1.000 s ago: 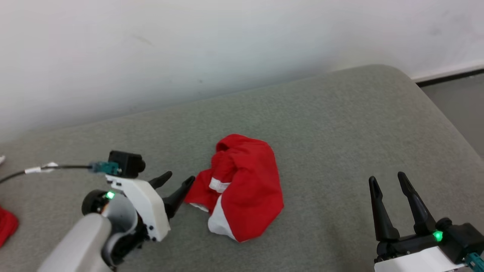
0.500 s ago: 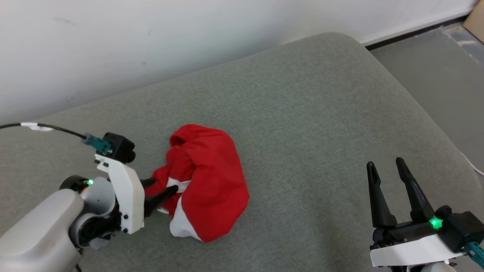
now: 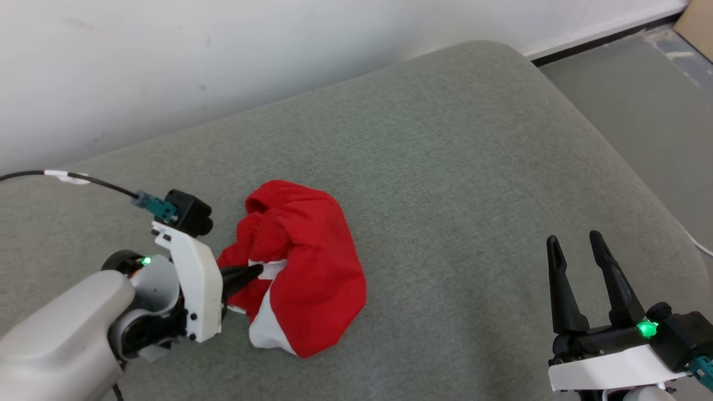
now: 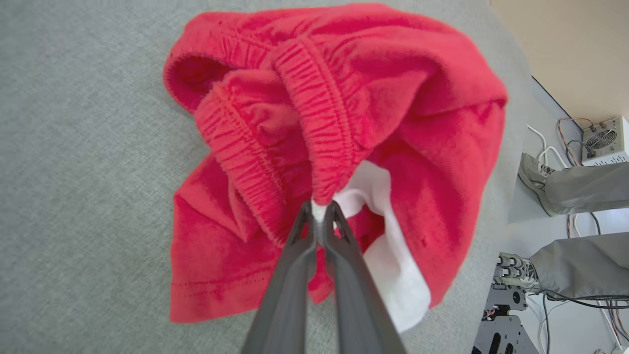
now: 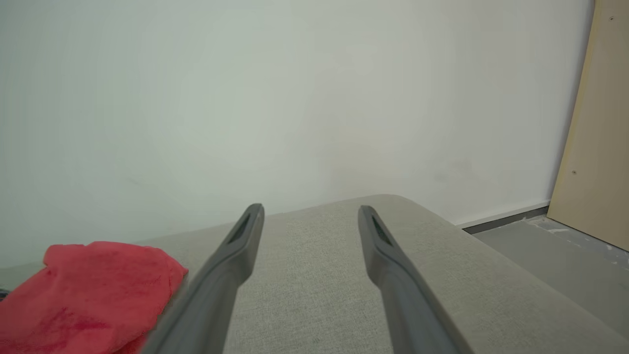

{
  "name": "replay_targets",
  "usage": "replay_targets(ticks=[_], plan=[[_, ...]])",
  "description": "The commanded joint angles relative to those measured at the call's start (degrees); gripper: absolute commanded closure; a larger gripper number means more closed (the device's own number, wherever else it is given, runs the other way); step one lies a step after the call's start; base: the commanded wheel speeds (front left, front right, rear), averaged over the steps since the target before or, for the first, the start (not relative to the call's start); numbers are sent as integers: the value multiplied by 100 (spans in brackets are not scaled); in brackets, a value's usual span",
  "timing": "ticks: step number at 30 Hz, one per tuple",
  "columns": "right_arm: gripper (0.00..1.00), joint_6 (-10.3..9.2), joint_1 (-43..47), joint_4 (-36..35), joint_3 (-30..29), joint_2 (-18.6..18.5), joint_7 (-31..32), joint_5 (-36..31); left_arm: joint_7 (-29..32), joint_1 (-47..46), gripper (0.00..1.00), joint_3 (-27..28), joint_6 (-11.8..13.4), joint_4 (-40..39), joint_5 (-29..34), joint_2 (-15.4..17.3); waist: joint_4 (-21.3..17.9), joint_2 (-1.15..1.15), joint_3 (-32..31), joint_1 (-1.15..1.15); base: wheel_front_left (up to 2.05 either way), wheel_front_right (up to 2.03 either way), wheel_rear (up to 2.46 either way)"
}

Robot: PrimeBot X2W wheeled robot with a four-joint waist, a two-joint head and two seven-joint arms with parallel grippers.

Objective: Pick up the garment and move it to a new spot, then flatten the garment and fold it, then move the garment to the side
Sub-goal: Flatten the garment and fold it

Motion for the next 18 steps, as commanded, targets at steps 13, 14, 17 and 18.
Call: replay_targets(ticks=[13,14,17,18], plan=[[0,-10,215,69,-82,-67,5,-110,-108,-255,100,-596,2,37,-664,251,1205,0,-413,0,0,0,0],[0,-10,237,72,-102,-87,5,-117,-83,-240,100,-631,2,47,-686,287,1321,0,-433,0,0,0,0],[0,-10,258,79,-122,-124,5,-123,-104,-142,100,-666,3,125,-778,442,1625,0,-473,0,0,0,0],[0,-10,259,85,-113,-134,5,-126,-127,-97,100,-658,3,145,-827,500,1704,0,-482,0,0,0,0]])
